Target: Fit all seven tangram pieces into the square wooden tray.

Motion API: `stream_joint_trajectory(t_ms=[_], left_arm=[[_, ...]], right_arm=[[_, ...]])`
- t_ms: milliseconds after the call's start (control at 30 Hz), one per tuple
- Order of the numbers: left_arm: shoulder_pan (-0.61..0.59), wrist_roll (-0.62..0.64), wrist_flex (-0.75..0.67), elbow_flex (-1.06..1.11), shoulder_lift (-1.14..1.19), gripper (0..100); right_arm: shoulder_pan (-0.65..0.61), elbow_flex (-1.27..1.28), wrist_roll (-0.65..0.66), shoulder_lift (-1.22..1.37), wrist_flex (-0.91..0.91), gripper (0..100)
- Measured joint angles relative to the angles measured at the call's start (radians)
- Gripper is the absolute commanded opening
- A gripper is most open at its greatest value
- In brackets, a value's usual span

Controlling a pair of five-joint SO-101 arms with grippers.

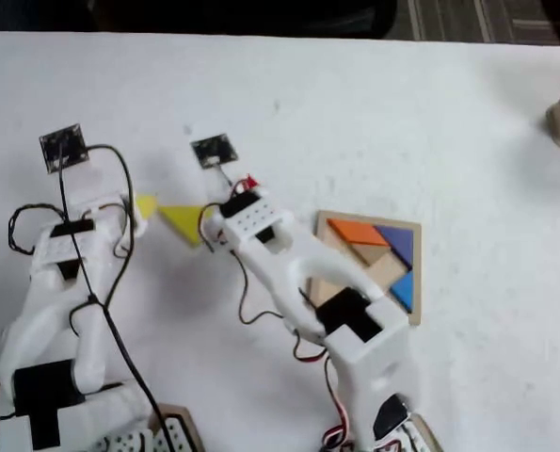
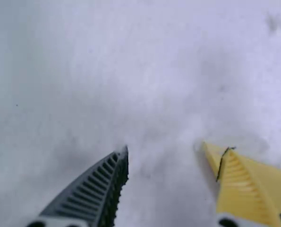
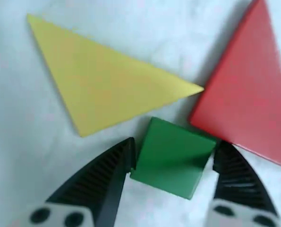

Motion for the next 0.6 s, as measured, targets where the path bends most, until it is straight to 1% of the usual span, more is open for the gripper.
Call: stream_joint_trajectory(t_ms=[100,167,333,600], left_arm=[[0.0,0.0,0.0,0.0,0.0,32],[0.0,0.0,0.0,0.0,0.0,32],[0.0,0.0,0.0,0.0,0.0,32],[0.0,0.0,0.0,0.0,0.0,32]], right_arm=[[0.003,-0.002,-0.009,0.0,0.003,9.8],[0.005,-0.003,-0.009,-0.002,0.012,8.4],[0.008,-0.012,-0.015,-0.008,0.087,8.4],[0.028,0.014,-0.015,-0.167,0.279,8.4]])
